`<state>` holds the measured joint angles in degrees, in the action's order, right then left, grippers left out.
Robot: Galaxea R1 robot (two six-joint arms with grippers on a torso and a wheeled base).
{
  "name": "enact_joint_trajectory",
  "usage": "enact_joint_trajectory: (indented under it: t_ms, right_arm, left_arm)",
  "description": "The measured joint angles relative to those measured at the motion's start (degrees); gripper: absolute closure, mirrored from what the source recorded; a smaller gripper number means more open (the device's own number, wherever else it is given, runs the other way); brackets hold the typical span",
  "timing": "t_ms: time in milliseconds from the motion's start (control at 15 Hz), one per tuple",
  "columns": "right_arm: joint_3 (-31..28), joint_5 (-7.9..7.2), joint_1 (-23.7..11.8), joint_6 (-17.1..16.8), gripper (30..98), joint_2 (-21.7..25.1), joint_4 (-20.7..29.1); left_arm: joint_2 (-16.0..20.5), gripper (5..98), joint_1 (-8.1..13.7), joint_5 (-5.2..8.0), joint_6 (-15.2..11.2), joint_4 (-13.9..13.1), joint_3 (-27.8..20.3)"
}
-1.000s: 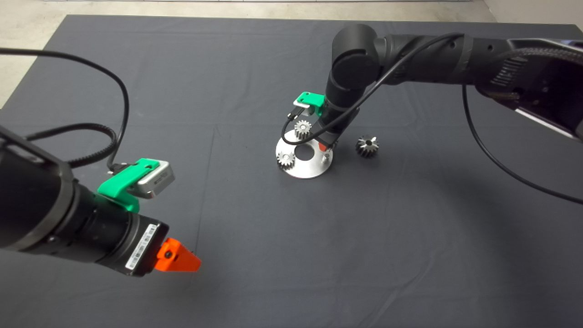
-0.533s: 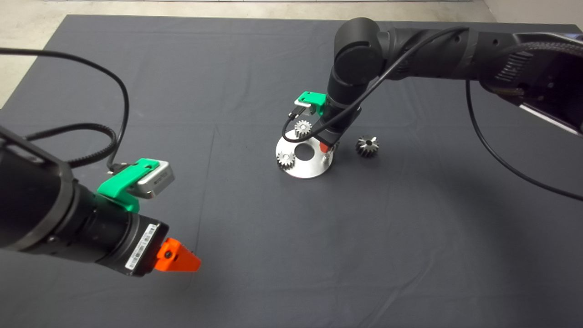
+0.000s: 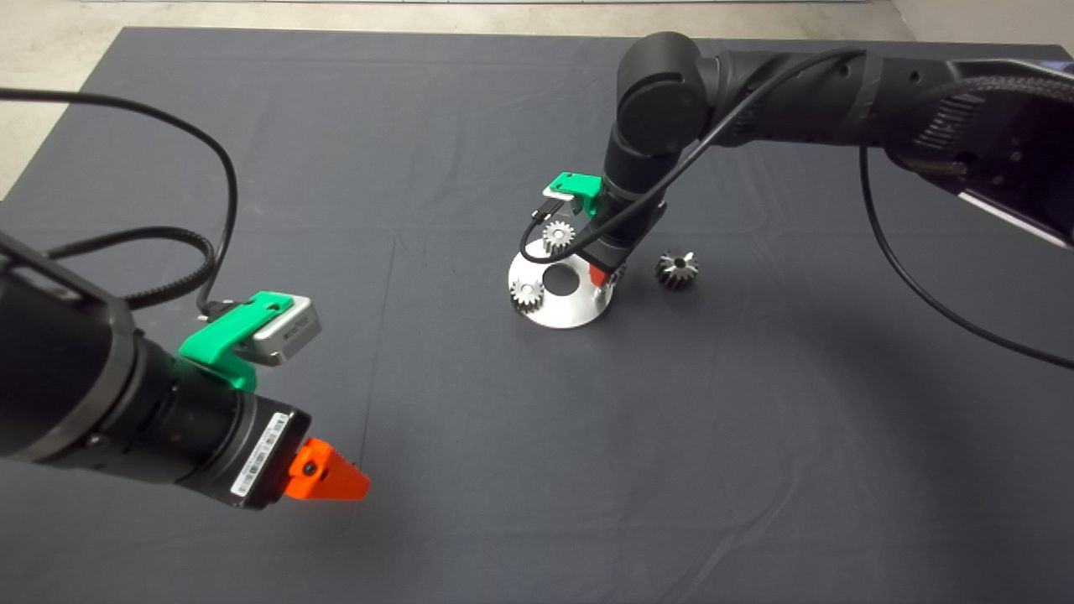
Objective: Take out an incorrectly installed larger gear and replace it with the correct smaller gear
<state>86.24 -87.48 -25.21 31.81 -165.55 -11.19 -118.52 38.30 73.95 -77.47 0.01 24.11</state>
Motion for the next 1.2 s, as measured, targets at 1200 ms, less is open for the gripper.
enact_joint_trajectory:
  t_ms: [1200]
  right_arm:
    - [0.0, 0.0, 1.3, 0.0, 89.0, -0.4, 0.1]
  left_arm:
    - [0.0, 5.4, 0.0, -0.02, -0.1, 0.0, -0.6]
